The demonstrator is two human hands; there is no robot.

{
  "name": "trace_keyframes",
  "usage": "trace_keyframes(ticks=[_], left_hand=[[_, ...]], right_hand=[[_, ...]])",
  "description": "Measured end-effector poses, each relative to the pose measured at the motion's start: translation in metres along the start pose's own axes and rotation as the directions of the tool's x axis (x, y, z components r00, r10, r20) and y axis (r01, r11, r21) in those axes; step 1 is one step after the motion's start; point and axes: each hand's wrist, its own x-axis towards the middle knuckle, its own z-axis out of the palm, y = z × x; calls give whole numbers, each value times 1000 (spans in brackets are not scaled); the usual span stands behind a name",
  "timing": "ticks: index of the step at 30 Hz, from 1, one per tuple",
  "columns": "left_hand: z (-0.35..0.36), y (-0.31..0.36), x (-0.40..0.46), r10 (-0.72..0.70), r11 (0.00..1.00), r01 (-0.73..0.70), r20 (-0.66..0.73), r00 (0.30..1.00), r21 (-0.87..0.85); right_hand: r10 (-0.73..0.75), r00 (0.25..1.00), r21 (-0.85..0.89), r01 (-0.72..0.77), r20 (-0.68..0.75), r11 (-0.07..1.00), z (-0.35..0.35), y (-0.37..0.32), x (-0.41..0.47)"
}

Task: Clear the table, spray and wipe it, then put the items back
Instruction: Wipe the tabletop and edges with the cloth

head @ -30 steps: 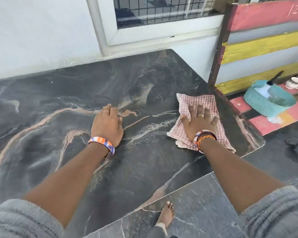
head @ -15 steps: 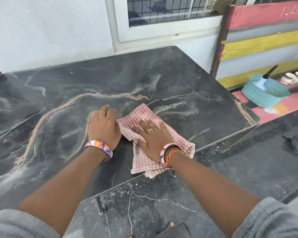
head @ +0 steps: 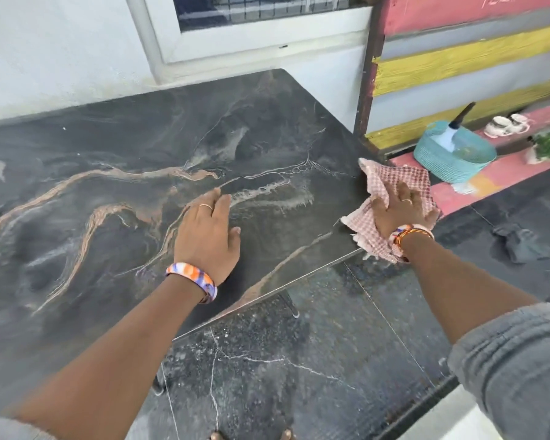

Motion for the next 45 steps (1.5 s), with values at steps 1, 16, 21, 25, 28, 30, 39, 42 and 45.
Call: trace_keyframes(ticks=[1, 16, 21, 25, 28, 30, 39, 42, 45], left_hand=[[1, 4, -1, 7, 1000, -7, 0, 1000, 2], [-31, -86, -57, -220, 973, 213, -71, 973, -93], [-54, -174, -109, -330, 943, 321, -129, 935, -84], [-82, -263, -163, -485, 872, 487, -234, 843, -51], [-105, -325, -200, -633, 766, 638, -260, 729, -75], [-115, -366, -221, -745, 663, 737, -200, 636, -130], [-116, -448, -260, -784, 132, 732, 382, 490, -668], [-117, -458, -255, -769, 51, 733, 442, 463, -679], [-119, -458, -241, -681, -88, 717, 567, 463, -691]], right_hand=[[48, 999, 42, -48, 4, 998, -3, 5, 6], [-444, 883, 1, 449, -149, 893, 66, -101, -174], [-625, 778, -32, 624, -65, 781, 97, -175, -262], [-745, 664, -106, 738, -62, 667, 119, -240, -341], [-802, 594, -141, 791, -53, 595, 139, -289, -400], [-851, 524, -169, 837, -30, 521, 153, -320, -433], [-968, 236, -194, 957, 86, 216, 187, -408, -528], [-972, 194, -207, 964, 130, 165, 182, -417, -529], [-961, 63, -114, 993, 268, 33, 177, -414, -502]])
